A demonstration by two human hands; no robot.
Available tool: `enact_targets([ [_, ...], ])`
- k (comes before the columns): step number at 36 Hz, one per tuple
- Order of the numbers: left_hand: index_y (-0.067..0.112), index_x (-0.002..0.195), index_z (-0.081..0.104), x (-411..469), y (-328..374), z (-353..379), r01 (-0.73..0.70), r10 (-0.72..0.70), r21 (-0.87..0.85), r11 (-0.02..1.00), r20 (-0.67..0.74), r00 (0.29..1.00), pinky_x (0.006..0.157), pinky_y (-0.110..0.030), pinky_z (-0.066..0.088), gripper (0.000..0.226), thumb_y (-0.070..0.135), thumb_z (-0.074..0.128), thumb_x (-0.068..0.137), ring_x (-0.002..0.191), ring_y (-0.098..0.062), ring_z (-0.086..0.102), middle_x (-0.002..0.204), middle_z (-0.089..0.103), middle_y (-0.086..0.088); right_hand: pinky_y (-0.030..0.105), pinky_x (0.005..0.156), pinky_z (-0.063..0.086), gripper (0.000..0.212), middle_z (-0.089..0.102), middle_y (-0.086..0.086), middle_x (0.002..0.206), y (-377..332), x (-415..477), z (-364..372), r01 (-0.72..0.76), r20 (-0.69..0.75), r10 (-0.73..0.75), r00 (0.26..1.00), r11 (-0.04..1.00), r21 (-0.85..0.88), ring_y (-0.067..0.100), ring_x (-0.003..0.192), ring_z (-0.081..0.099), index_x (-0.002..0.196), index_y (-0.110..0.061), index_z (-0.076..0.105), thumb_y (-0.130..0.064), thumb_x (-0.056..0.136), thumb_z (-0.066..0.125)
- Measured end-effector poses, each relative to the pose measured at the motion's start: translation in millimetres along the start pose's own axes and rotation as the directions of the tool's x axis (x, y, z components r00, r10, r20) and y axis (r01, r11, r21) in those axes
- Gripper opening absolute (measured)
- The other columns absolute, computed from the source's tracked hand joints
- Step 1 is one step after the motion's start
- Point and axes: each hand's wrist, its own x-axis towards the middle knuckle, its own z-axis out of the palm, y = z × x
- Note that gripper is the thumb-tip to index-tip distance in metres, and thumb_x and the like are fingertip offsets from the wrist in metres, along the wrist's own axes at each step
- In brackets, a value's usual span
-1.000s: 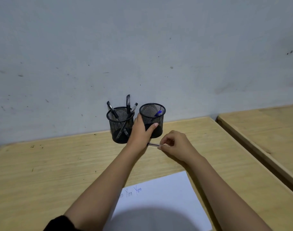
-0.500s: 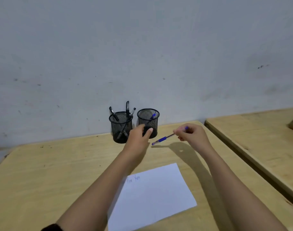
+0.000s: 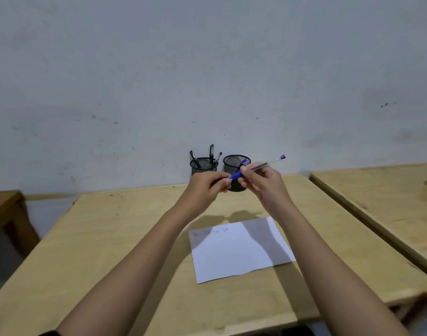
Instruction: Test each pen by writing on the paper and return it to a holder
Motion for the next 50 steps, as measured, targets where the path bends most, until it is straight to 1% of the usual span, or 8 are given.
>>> enact_targets([
  [7, 0.000, 0.092, 0.071, -15.6, -2.3, -24.5, -0.040, 0.043, 0.159, 0.986, -0.018, 0.999, 0.062, -0.015, 0.042, 0.020, 0.014, 0.056, 0.092, 0.062, -0.006, 0.056, 0.072, 0.067, -0.011, 0.014, 0.058, 0.053, 0.018, 0.062, 0.003, 0.056, 7.2, 3.1, 24.9, -0.098, -0.012, 0.100, 0.995, 0.992, 0.074, 0.008, 0.050, 0.059, 0.070, -0.005, 0.059, 0.000, 0.087, 0.057],
  [10, 0.000, 0.085, 0.068, -19.8, -8.5, -32.5, -0.035, 0.041, 0.205, 0.978, -0.022, 0.999, 0.059, -0.022, 0.037, 0.022, 0.013, 0.053, 0.094, 0.063, -0.019, 0.054, 0.070, 0.065, -0.014, 0.014, 0.059, 0.054, 0.017, 0.062, 0.004, 0.057, 11.3, 6.0, 35.9, -0.140, -0.001, 0.141, 0.990, 0.985, 0.096, 0.008, 0.050, 0.059, 0.072, -0.002, 0.059, 0.001, 0.088, 0.056],
  [15, 0.008, 0.082, 0.069, -24.7, -17.5, -39.4, -0.026, 0.036, 0.256, 0.966, -0.035, 0.999, 0.057, -0.014, 0.035, 0.021, 0.013, 0.053, 0.094, 0.055, -0.002, 0.048, 0.064, 0.058, -0.002, 0.014, 0.059, 0.055, 0.009, 0.060, 0.005, 0.059, 20.8, 12.0, 47.7, -0.200, -0.010, 0.203, 0.979, 0.971, 0.128, 0.009, 0.050, 0.059, 0.078, 0.002, 0.058, 0.002, 0.087, 0.057],
  [19, 0.002, 0.092, 0.070, -27.5, -21.9, -46.0, 0.018, -0.007, 0.239, 0.971, -0.044, 0.999, 0.067, -0.029, 0.046, 0.021, 0.013, 0.053, 0.094, 0.064, -0.016, 0.058, 0.074, 0.067, -0.013, 0.014, 0.056, 0.055, 0.011, 0.062, 0.006, 0.056, 24.6, 15.4, 52.5, -0.218, -0.018, 0.223, 0.975, 0.965, 0.146, 0.009, 0.048, 0.059, 0.076, 0.002, 0.058, 0.004, 0.086, 0.057],
  [23, 0.002, 0.092, 0.070, -30.2, -20.9, -49.0, 0.064, -0.060, 0.194, 0.979, -0.023, 0.998, 0.065, -0.020, 0.047, 0.018, 0.011, 0.054, 0.093, 0.061, -0.006, 0.060, 0.074, 0.068, -0.007, 0.014, 0.054, 0.053, 0.015, 0.061, 0.004, 0.052, 27.6, 14.7, 57.0, -0.201, 0.000, 0.203, 0.979, 0.970, 0.133, 0.008, 0.044, 0.058, 0.073, 0.001, 0.057, 0.004, 0.087, 0.055],
  [29, 0.015, 0.086, 0.069, -59.7, -60.7, -111.6, 0.254, -0.245, -0.014, 0.967, -0.315, 0.917, 0.063, -0.005, 0.046, 0.018, 0.005, 0.055, 0.091, 0.055, 0.005, 0.060, 0.062, 0.066, 0.011, 0.011, 0.055, 0.052, 0.015, 0.054, 0.009, 0.071, 14.6, 24.3, -17.8, -0.081, -0.282, 0.162, 0.946, 0.958, 0.276, 0.005, 0.047, 0.060, 0.073, 0.000, 0.056, 0.002, 0.088, 0.055],
  [35, 0.013, 0.093, 0.072, -66.0, -87.8, -75.6, 0.369, -0.348, 0.099, 0.924, -0.178, 0.920, 0.071, -0.014, 0.045, 0.011, 0.011, 0.063, 0.086, 0.072, 0.001, 0.059, 0.083, 0.067, 0.005, 0.016, 0.067, 0.055, 0.015, 0.061, 0.010, 0.069, 39.6, 14.1, 3.7, -0.079, -0.090, 0.088, 0.992, 0.993, 0.092, 0.013, 0.062, 0.065, 0.071, -0.003, 0.056, 0.005, 0.083, 0.060],
  [50, 0.006, 0.104, 0.068, -69.1, -120.5, -45.7, 0.314, -0.280, 0.363, 0.877, -0.145, 0.949, 0.069, -0.006, 0.035, 0.019, 0.013, 0.060, 0.089, 0.086, -0.011, 0.054, 0.097, 0.060, -0.002, 0.016, 0.064, 0.052, 0.021, 0.062, 0.010, 0.069, 70.0, 14.6, -7.5, -0.162, -0.222, 0.148, 0.964, 0.986, -0.048, 0.016, 0.063, 0.059, 0.066, -0.010, 0.054, -0.001, 0.078, 0.069],
])
